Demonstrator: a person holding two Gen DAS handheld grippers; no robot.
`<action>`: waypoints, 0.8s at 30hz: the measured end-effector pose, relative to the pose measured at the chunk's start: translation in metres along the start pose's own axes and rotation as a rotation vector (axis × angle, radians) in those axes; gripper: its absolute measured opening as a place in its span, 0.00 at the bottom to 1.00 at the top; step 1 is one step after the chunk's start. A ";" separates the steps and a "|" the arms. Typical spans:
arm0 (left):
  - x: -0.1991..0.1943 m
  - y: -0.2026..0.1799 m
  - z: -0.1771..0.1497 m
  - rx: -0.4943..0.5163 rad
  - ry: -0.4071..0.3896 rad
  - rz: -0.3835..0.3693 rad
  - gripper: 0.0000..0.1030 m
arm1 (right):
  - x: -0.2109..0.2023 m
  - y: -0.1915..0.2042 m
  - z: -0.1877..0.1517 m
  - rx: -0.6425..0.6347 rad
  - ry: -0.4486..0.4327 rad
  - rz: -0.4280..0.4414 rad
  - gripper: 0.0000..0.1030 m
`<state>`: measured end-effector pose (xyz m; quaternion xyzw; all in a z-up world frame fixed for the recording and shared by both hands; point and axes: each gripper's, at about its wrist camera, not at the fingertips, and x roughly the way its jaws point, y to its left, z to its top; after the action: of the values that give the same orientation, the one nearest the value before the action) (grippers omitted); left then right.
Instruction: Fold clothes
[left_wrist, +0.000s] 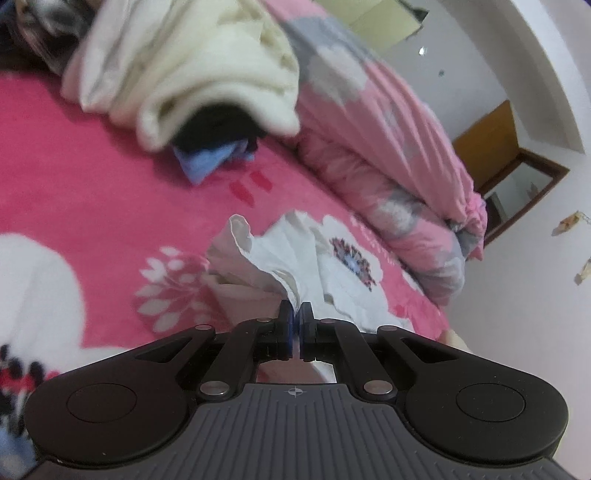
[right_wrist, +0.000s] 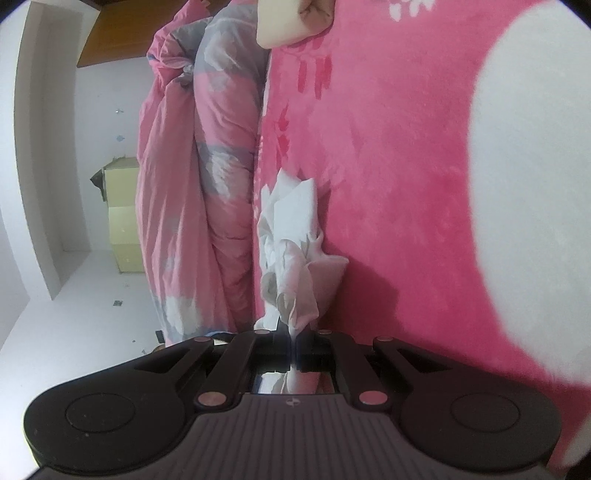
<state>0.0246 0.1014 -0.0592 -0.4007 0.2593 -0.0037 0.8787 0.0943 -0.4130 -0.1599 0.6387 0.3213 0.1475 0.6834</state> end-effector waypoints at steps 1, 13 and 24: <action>0.004 0.004 0.001 -0.016 0.022 0.005 0.02 | 0.001 -0.002 0.001 0.007 0.003 0.000 0.03; 0.033 0.037 0.000 -0.177 0.075 0.030 0.54 | 0.014 -0.003 0.005 -0.016 0.042 -0.040 0.29; 0.005 0.007 -0.004 -0.054 -0.061 0.059 0.00 | 0.012 0.007 -0.008 -0.055 0.000 -0.027 0.02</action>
<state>0.0254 0.1022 -0.0690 -0.4163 0.2441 0.0415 0.8749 0.0998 -0.3984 -0.1554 0.6153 0.3259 0.1471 0.7025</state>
